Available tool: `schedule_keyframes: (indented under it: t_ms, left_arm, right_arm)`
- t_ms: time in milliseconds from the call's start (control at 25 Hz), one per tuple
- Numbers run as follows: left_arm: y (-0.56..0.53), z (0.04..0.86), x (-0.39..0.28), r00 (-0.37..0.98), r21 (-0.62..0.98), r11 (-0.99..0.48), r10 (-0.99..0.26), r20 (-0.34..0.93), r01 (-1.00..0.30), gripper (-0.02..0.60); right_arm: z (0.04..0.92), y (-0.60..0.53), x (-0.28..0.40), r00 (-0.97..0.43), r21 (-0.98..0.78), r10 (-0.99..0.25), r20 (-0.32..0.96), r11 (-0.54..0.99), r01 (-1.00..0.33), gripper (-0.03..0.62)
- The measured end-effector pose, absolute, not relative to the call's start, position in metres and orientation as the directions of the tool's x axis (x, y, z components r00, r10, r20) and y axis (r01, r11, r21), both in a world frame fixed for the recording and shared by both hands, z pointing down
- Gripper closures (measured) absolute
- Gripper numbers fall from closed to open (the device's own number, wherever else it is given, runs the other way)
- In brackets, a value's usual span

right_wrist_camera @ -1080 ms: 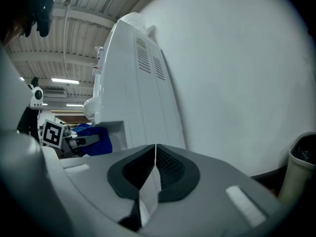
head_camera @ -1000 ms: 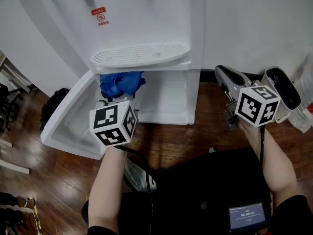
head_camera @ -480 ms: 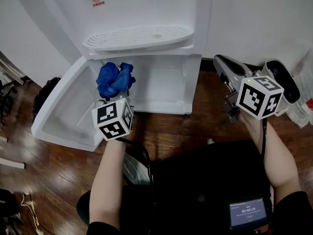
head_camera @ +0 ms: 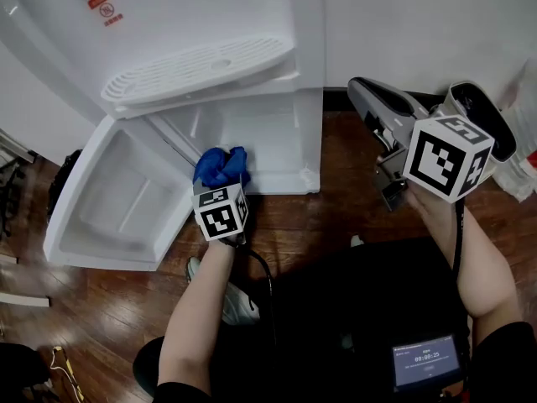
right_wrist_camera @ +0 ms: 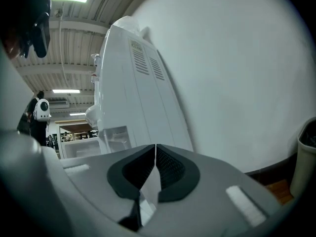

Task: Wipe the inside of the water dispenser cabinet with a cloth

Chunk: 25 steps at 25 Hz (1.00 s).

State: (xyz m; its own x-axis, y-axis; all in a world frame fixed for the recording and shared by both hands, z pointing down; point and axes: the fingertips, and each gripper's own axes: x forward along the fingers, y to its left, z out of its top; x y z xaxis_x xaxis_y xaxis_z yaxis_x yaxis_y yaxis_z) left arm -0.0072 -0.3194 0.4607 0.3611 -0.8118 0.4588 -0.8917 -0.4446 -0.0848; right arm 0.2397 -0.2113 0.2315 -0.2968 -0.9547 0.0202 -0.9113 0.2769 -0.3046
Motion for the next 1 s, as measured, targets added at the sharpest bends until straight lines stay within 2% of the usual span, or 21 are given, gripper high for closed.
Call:
schedule_keyframes:
  t_ms: [160,400,560,680,800,920,1000]
  left_arm:
    - [-0.346,0.466,0.003,0.296,-0.123,-0.408,-0.81,0.506,-0.905,0.416]
    - [-0.381,0.451,0.055,0.35,-0.197,-0.5,-0.789,0.505,-0.843,0.414]
    - [-0.422,0.442,0.064,0.332,-0.162,-0.454,-0.813,0.478,-0.876,0.416]
    - [-0.433,0.448,0.078,0.331,-0.151,-0.458,-0.798,0.503,-0.876,0.416]
    - [-0.424,0.455,0.105,0.414,-0.09,-0.544,-0.726,0.55,-0.834,0.416]
    - [-0.389,0.452,0.159,0.592,0.029,-0.703,-0.576,0.564,-0.711,0.414]
    - [-0.371,0.451,0.184,0.649,0.037,-0.772,-0.506,0.568,-0.635,0.414]
  right_arm:
    - [0.231,-0.21,0.238,-0.308,-0.343,-0.951,0.011,0.286,-0.895,0.582]
    - [0.233,-0.213,0.239,-0.316,-0.377,-0.948,0.018,0.287,-0.881,0.582]
    - [0.236,-0.215,0.239,-0.321,-0.382,-0.947,0.025,0.288,-0.878,0.582]
    - [0.241,-0.217,0.239,-0.322,-0.388,-0.946,0.036,0.284,-0.877,0.582]
    - [0.241,-0.218,0.24,-0.323,-0.391,-0.946,0.036,0.284,-0.875,0.582]
    - [0.238,-0.217,0.24,-0.324,-0.387,-0.945,0.033,0.287,-0.876,0.582]
    - [0.24,-0.217,0.239,-0.325,-0.385,-0.945,0.036,0.287,-0.877,0.582]
